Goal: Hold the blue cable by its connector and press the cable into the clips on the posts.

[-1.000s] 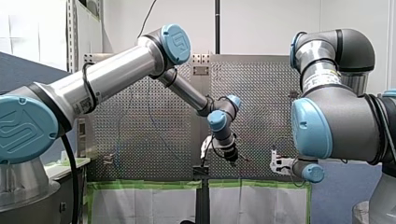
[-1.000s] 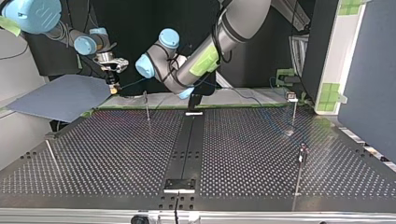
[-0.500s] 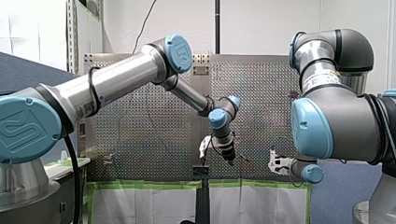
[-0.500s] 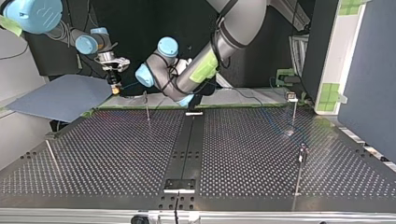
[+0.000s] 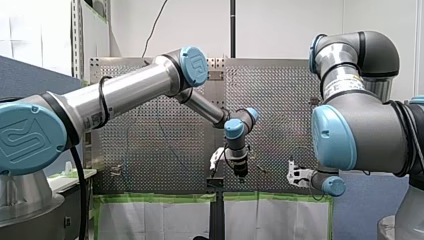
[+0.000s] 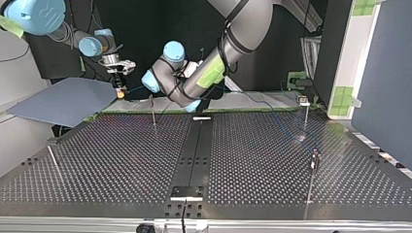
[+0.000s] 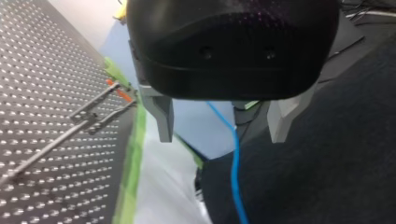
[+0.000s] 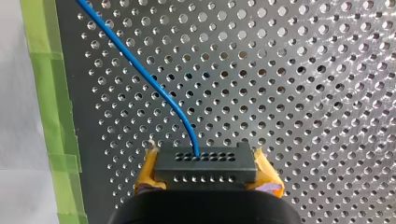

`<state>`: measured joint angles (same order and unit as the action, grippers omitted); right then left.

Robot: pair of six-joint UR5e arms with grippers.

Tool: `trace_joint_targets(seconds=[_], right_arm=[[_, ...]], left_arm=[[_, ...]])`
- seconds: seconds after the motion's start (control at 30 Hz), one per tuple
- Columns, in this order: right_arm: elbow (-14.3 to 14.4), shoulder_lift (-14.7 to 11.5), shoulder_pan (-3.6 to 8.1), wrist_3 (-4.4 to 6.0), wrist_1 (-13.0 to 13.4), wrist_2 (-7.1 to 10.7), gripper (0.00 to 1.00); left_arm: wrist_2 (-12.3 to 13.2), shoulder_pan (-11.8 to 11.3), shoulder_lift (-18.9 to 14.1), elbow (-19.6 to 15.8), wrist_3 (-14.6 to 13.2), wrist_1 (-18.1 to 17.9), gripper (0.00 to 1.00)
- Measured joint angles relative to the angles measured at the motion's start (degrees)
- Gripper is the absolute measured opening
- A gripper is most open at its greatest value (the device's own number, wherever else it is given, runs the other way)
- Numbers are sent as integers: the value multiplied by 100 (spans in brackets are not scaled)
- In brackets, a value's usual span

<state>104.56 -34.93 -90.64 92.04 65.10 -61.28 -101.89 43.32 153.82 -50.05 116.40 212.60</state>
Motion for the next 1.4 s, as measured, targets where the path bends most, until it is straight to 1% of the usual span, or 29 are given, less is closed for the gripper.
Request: trace_joint_targets(seconds=[0.23,0.4,0.47,0.53,0.63,0.73,0.9,1.17,1.3,1.4], right_arm=[[-4,0,-12,0,3,-35,0],[-7,2,-28,0,5,-49,0],[-13,2,-37,0,5,-50,0],[-20,2,-47,0,5,-51,0],[-30,2,-66,0,4,-52,0],[-37,2,-87,0,4,-52,0],[-50,4,-114,0,4,-52,0],[-54,3,-150,0,4,-51,0],[-57,2,-158,0,1,-56,0],[-63,2,-160,0,-5,-79,0]], left_arm=[[301,23,2,74,255,313,100],[570,56,6,326,532,565,100],[636,60,7,455,663,612,100],[650,47,5,557,766,630,100],[607,11,8,635,917,642,100],[539,-25,9,586,1047,641,100],[343,-25,10,563,1274,644,100],[-22,28,96,705,1653,640,100],[-80,43,216,775,1829,630,100],[-77,36,303,814,1886,619,100]])
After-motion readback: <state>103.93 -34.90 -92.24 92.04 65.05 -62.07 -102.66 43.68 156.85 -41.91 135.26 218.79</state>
